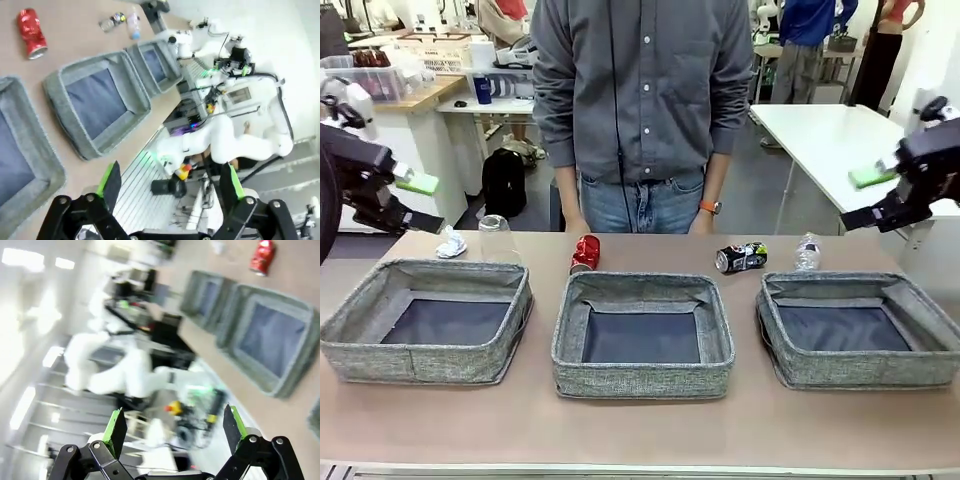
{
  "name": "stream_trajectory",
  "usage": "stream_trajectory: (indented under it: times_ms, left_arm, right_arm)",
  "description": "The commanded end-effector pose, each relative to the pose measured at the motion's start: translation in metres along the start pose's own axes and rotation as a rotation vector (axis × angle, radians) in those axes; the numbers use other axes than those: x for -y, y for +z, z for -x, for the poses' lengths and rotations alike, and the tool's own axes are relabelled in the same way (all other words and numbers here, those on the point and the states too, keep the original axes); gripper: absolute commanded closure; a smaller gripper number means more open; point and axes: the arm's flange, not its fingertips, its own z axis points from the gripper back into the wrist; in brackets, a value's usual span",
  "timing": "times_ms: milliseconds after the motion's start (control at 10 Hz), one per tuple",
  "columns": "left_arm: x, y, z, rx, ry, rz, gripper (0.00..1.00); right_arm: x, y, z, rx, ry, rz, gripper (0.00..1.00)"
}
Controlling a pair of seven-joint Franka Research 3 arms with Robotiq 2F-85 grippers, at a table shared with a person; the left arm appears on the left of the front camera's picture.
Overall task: Sort the waste into the appropriate baskets.
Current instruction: Pick up the waste item pointed out by the person.
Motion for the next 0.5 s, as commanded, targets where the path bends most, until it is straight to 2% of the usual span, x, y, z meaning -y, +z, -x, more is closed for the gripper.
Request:
stream_trajectory:
  times_ms: [0, 100, 200, 400]
  left_arm:
    - [-0.007, -0.005, 0.005, 0.066, 0.015, -0.022, 0.00]
    - [-0.015, -0.017, 0.005, 0.000, 0.138, -0.327, 0.00]
    - [-0.010, 0.007, 0.002, 0.038, 0.041, 0.006, 0.00]
    - [-0.010, 0.007, 0.002, 0.038, 0.041, 0.006, 0.00]
  right_arm:
    - [0.015, -0.011, -0.014, 0.065, -0.093, -0.079, 0.00]
    - [0.018, -0.021, -0.018, 0.169, -0.066, 0.058, 0.00]
    - [0.012, 0.002, -0.003, 0.035, -0.068, -0.087, 0.00]
    - [0.012, 0.002, -0.003, 0.035, -0.068, -0.087, 0.00]
